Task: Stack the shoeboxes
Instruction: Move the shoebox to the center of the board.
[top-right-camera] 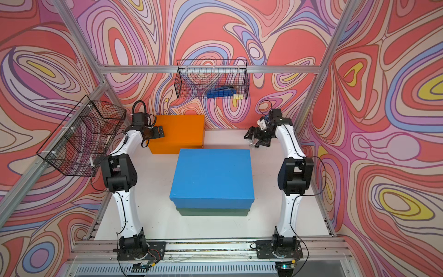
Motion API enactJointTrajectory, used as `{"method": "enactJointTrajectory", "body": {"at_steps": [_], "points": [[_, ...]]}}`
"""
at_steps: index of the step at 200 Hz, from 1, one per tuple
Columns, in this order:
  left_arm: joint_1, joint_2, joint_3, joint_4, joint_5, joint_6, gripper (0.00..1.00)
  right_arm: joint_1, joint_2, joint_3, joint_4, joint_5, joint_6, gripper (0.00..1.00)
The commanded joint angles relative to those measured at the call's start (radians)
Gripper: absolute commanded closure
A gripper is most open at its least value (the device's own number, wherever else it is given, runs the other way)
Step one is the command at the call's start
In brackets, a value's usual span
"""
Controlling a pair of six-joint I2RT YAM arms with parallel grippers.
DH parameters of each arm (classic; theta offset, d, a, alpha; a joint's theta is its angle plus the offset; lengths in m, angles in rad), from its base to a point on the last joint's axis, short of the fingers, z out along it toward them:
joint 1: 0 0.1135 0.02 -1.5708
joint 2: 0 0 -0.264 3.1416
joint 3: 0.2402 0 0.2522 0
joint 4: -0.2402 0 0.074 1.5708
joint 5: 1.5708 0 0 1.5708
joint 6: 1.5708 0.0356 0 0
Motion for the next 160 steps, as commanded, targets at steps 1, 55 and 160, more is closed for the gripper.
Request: {"method": "enactJointTrajectory", "body": {"at_steps": [1, 55, 160], "points": [[-0.023, 0.031, -0.033, -0.058, 0.127, -0.028, 0.00, 0.004, -0.017, 0.017, 0.025, 0.007, -0.007, 0.03], [-0.108, -0.010, -0.111, -0.050, 0.161, -0.021, 0.00, 0.004, 0.064, 0.091, 0.118, -0.030, 0.014, 0.02], [-0.252, -0.041, -0.149, 0.037, 0.230, -0.268, 0.00, 0.024, 0.352, 0.180, 0.568, -0.223, 0.345, 0.02]]}}
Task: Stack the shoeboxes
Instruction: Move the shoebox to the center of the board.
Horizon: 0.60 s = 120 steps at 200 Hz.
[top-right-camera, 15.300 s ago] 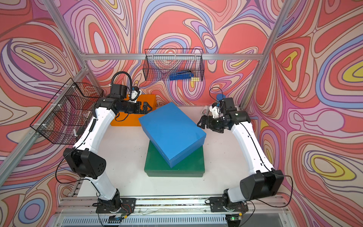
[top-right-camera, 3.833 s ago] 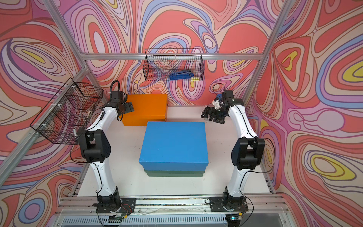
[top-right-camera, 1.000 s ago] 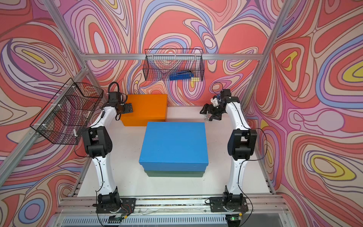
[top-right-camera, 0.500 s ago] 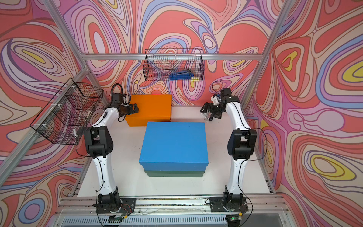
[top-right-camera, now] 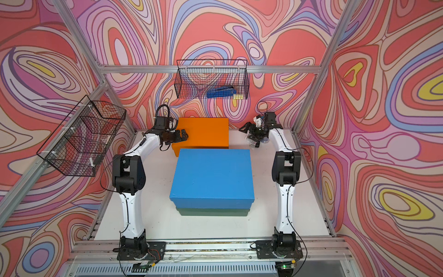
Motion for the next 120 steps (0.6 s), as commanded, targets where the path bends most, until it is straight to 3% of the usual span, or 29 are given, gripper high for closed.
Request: {"method": "enactJointTrajectory", "body": {"at_steps": [1, 52, 120], "points": [[-0.030, 0.009, -0.014, -0.039, 0.060, -0.098, 0.00, 0.019, 0.033, 0.046, 0.112, -0.027, 0.073, 0.02], [-0.036, -0.005, -0.057, 0.026, 0.065, -0.176, 0.00, 0.068, 0.100, 0.015, 0.276, -0.023, 0.162, 0.02], [-0.036, 0.014, -0.049, 0.032, 0.094, -0.192, 0.00, 0.103, 0.199, 0.083, 0.234, 0.005, 0.170, 0.03]]}}
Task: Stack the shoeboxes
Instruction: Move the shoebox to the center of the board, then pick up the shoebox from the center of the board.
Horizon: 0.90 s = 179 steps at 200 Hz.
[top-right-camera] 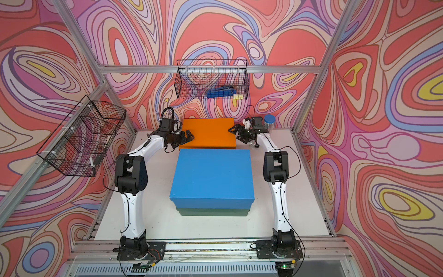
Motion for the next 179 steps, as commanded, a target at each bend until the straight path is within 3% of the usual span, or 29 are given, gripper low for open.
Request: {"method": "enactJointTrajectory", "body": {"at_steps": [1, 78, 179], "points": [[-0.002, 0.014, -0.012, -0.003, 0.023, -0.026, 0.00, 0.007, 0.042, 0.010, 0.003, 0.023, 0.014, 0.03], [-0.021, 0.000, 0.028, 0.072, 0.188, -0.138, 0.04, 0.044, 0.054, 0.101, 0.088, -0.160, 0.137, 0.14], [-0.043, -0.113, 0.127, 0.083, 0.214, -0.175, 0.08, 0.054, -0.084, 0.113, 0.055, -0.164, 0.217, 0.20]]}}
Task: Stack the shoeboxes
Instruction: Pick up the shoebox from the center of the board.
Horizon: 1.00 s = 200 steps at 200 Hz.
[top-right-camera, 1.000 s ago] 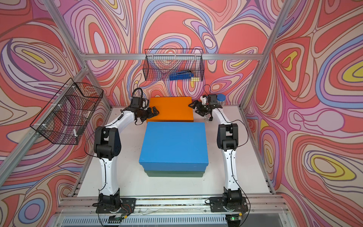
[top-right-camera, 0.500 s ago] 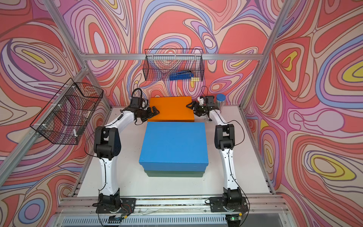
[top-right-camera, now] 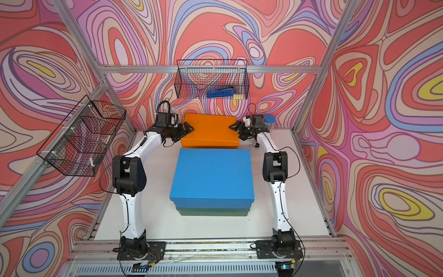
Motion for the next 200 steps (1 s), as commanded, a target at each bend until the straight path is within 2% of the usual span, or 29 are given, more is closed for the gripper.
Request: {"method": "enactJointTrajectory", "body": {"at_steps": [1, 130, 200], "points": [[-0.048, -0.069, 0.045, 0.075, 0.119, -0.038, 0.08, 0.052, -0.103, 0.032, 0.026, -0.107, 0.053, 0.20], [-0.073, -0.168, 0.041, 0.054, 0.124, -0.051, 0.10, 0.054, -0.208, 0.050, 0.045, -0.097, 0.163, 0.22], [-0.091, -0.259, -0.017, 0.066, 0.118, -0.059, 0.11, 0.054, -0.288, 0.049, 0.020, -0.087, 0.171, 0.22]]}}
